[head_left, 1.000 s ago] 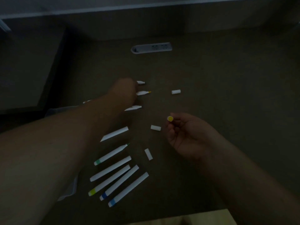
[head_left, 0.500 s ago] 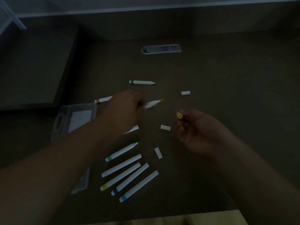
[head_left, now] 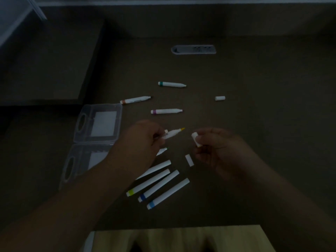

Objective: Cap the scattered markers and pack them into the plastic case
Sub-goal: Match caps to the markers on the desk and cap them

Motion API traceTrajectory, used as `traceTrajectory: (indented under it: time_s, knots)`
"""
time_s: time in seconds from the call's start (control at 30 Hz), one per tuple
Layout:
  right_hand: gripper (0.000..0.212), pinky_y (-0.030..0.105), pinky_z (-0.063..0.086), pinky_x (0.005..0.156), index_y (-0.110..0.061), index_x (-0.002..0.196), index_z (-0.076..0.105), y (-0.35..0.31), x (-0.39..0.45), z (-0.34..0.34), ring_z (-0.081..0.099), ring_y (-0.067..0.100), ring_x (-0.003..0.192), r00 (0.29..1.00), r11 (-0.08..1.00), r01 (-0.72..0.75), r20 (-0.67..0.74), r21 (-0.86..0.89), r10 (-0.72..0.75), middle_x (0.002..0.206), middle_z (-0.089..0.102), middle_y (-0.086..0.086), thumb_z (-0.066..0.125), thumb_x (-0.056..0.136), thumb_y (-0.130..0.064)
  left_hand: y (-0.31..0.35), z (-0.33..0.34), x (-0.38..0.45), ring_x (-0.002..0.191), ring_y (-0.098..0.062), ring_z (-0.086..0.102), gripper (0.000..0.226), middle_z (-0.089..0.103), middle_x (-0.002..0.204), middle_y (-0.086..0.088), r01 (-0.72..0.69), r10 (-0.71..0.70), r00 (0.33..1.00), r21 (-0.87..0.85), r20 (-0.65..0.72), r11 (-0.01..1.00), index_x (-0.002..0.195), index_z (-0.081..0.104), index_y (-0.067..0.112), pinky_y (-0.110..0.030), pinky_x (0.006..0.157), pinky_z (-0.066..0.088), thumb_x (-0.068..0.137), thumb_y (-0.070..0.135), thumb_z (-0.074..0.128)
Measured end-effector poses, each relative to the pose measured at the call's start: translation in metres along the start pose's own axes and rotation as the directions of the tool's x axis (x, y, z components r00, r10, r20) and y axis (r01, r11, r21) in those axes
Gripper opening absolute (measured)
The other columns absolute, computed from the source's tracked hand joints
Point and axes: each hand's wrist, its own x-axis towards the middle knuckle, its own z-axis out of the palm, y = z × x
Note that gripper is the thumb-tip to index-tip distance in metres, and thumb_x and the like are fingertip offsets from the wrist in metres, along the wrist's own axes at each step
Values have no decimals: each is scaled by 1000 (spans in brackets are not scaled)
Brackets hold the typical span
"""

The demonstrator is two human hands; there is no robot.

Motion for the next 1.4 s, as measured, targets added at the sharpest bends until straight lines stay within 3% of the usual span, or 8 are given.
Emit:
traceTrajectory:
  time_s: [0.53,0.73,0.87,0.97,1.07,1.2,1.3,1.4]
  knots:
    - [7,13,47,47,-16,88,72,-5,-4,5,62,3,51,980,847,188,35,-498,-196,67,70,1,68,88,-12,8,3,-10,95,-6,44,20,50,107,8,-152,139,987,197,76,968,115,58,31,-22,84,39,98,32,47]
    - [7,16,51,55,-21,88,73,-4,-1,3,69,7,61,983,840,181,60,-512,-175,75,74,0,69,88,-16,15,3,-13,107,-11,49,25,52,116,2,-139,104,982,225,159,964,123,57,22,-23,94,41,101,28,47]
    - [8,17,53,58,-23,87,72,2,2,3,71,7,66,988,814,155,83,-560,-131,76,74,-3,68,88,-17,13,12,-19,100,-20,58,19,62,106,-4,-149,146,989,143,27,978,109,66,13,-29,87,45,96,20,55]
    - [6,15,53,57,-22,89,72,1,3,-4,72,7,67,991,826,135,79,-547,-110,77,74,-2,67,89,-19,12,16,-17,104,-11,53,23,56,114,1,-25,-14,977,181,213,983,120,58,22,-25,91,44,101,29,48]
    - [6,16,49,50,-20,88,73,-1,7,-25,68,6,57,981,846,113,-75,-521,-178,70,72,0,67,90,-23,9,20,-13,99,-11,55,19,59,107,2,-7,-6,998,194,64,981,111,62,23,-28,91,47,99,31,49]
    - [3,18,40,52,-25,84,72,4,19,-51,60,2,64,882,710,126,-249,-692,-400,78,68,-6,72,87,-26,7,30,-16,107,-11,53,26,53,121,3,72,-106,987,255,120,964,122,57,28,-34,97,48,96,31,56]
    - [6,17,38,60,-30,92,69,9,28,-61,54,-1,78,862,619,94,-248,-780,-442,96,64,-8,70,89,-25,7,41,-12,114,-14,49,30,52,126,3,28,-56,996,337,71,941,123,57,30,-38,101,45,93,33,59]
    - [10,24,43,69,-28,99,68,14,33,-67,55,5,85,858,567,41,-262,-822,-442,102,62,-6,69,89,-27,14,49,2,118,-20,47,36,52,127,-1,31,-124,974,429,190,903,125,56,26,-42,103,42,91,37,61]
